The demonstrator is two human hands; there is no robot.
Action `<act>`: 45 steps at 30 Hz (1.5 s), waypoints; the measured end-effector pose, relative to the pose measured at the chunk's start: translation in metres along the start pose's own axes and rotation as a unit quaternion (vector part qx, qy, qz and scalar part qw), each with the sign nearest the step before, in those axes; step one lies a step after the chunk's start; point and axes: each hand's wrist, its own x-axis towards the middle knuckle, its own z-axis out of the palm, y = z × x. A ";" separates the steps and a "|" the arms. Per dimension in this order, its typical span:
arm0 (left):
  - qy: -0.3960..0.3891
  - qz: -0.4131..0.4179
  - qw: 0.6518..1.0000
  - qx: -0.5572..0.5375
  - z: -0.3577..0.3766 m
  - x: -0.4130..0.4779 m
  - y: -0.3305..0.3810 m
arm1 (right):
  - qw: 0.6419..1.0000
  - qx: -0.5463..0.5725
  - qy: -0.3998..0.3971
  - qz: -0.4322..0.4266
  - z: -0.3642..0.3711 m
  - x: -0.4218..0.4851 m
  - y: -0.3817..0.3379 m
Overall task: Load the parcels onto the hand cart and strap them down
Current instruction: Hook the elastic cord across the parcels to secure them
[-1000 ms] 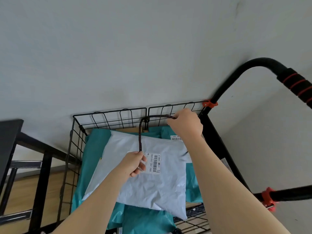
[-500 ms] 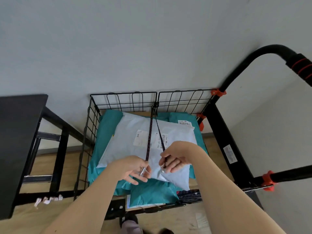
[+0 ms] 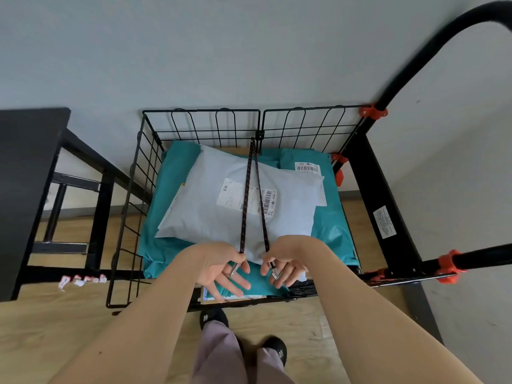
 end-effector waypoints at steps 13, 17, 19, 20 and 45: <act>0.048 0.032 0.994 0.088 0.016 0.031 0.003 | 0.996 -0.028 0.047 -0.065 0.007 0.046 0.019; 0.101 0.144 0.980 0.090 0.028 0.051 0.006 | 0.989 -0.096 0.075 -0.082 -0.010 0.050 0.026; 0.104 0.165 0.980 0.048 0.033 0.059 0.004 | 0.988 -0.115 0.079 -0.073 -0.016 0.056 0.029; 0.112 0.174 0.978 0.037 0.034 0.062 0.003 | 0.988 -0.114 0.079 -0.070 -0.018 0.060 0.031; 0.088 0.120 0.958 0.246 0.033 0.091 -0.001 | 0.995 0.051 0.038 -0.074 -0.017 0.089 0.038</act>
